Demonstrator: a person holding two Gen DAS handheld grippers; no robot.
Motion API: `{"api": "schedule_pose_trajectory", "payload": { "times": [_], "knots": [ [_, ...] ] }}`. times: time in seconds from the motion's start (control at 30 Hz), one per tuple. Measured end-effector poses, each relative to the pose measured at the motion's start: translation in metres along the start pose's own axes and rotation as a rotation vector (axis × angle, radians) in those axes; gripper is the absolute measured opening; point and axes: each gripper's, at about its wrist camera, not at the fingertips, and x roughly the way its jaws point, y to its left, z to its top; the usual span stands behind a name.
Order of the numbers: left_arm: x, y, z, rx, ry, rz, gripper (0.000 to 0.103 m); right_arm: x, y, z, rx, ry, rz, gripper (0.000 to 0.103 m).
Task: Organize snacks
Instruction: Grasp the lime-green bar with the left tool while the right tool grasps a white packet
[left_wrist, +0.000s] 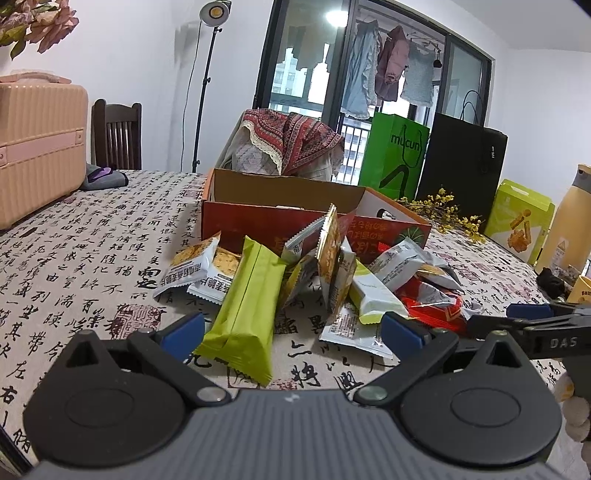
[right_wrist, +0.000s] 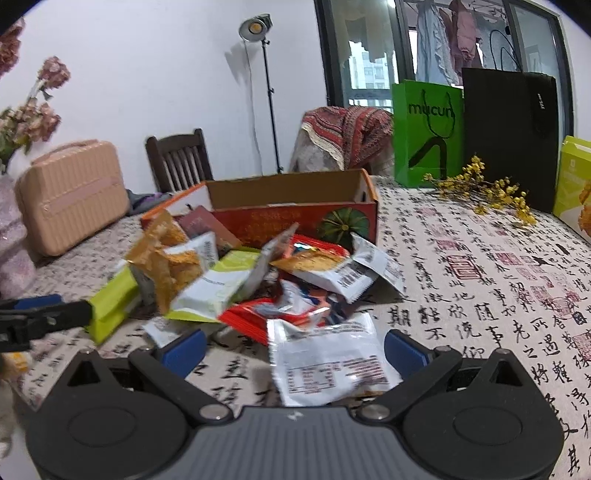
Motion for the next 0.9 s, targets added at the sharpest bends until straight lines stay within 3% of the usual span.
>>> {"api": "schedule_pose_trajectory", "payload": {
  "times": [0.2, 0.37, 0.47, 0.73, 0.9],
  "knots": [
    [0.002, 0.003, 0.001, -0.009, 0.004, 0.006, 0.103, 0.019, -0.012, -0.003, -0.004, 0.033, -0.029, 0.093],
    [0.005, 0.004, 0.0, -0.013, 0.013, 0.009, 0.103, 0.032, -0.025, -0.006, 0.017, 0.058, 0.025, 0.091],
    [0.007, 0.005, 0.0, -0.015, 0.02, 0.01, 0.103, 0.035, -0.026, -0.006, 0.018, 0.047, 0.028, 0.081],
    [0.012, 0.005, 0.0, -0.015, 0.035, 0.02, 0.103, 0.031, -0.029, -0.007, 0.023, 0.031, 0.049, 0.076],
    [0.017, 0.007, 0.005, -0.013, 0.041, 0.041, 0.103, 0.026, -0.031, -0.005, 0.03, 0.011, 0.049, 0.065]
  ]
}}
